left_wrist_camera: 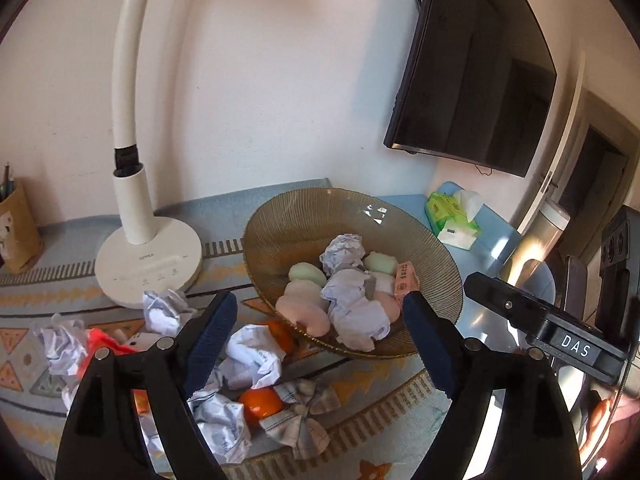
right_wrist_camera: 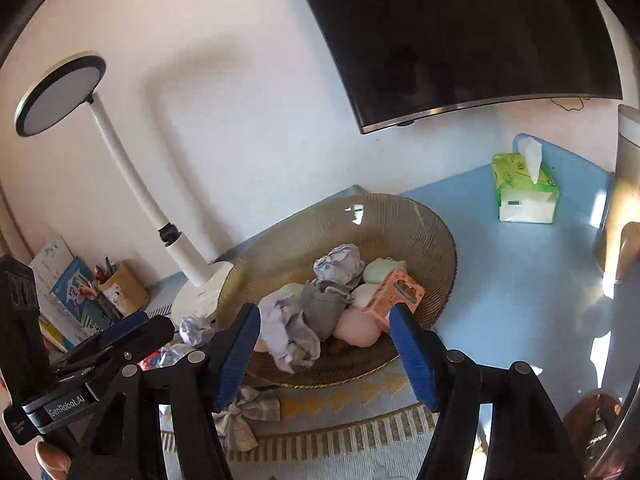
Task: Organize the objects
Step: 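Place the pink juice box into the woven bowl with the right gripper, then grasp another paper ball with the right gripper near the red snack bag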
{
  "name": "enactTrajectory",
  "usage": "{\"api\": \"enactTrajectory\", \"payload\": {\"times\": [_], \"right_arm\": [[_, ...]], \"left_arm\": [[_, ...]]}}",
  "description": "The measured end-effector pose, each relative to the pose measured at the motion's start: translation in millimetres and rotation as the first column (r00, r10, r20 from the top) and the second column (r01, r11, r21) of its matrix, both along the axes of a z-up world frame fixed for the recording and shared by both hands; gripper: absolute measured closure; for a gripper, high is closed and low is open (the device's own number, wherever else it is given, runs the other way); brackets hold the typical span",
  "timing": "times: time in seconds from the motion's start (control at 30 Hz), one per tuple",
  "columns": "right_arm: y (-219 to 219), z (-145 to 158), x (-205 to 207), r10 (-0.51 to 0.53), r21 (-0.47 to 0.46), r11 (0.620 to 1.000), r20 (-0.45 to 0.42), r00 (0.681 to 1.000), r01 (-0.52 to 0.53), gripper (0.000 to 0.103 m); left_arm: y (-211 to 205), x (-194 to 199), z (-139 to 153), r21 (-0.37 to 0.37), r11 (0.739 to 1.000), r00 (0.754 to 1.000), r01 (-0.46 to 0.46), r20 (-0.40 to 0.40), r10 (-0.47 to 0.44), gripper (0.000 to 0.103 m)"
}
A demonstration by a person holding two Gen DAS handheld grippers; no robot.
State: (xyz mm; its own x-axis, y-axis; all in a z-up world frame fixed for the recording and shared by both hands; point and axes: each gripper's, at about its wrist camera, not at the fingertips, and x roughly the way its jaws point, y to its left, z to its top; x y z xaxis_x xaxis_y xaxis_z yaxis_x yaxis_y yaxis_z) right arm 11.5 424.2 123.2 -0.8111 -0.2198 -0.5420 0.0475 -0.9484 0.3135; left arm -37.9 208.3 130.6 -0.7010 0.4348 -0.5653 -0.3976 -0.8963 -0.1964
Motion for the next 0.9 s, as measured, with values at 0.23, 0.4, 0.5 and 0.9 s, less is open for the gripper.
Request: {"api": "enactTrajectory", "payload": {"times": [0.23,0.4,0.5,0.9], "right_arm": [[-79,-40,41,0.152,0.053,0.987,-0.011,0.988,-0.151,0.020],[-109,-82,37,0.184,0.064,0.980,0.057,0.981,-0.188,0.020],[-113,-84,35,0.172,0.110,0.978,0.057,0.983,-0.178,0.019],[-130,-91,32,0.159,0.223,0.959,0.096,0.983,-0.176,0.015]], "left_arm": [[-117,79,-16,-0.027,0.951,0.950,-0.307,-0.068,0.304,0.001],[-181,85,-67,-0.079,0.894,0.896,-0.441,0.009,0.443,0.001],[-195,85,-83,-0.048,0.886,0.887,-0.460,0.013,0.461,0.001],[-190,83,-88,-0.067,0.895,0.895,-0.441,0.040,0.444,0.001]]}}
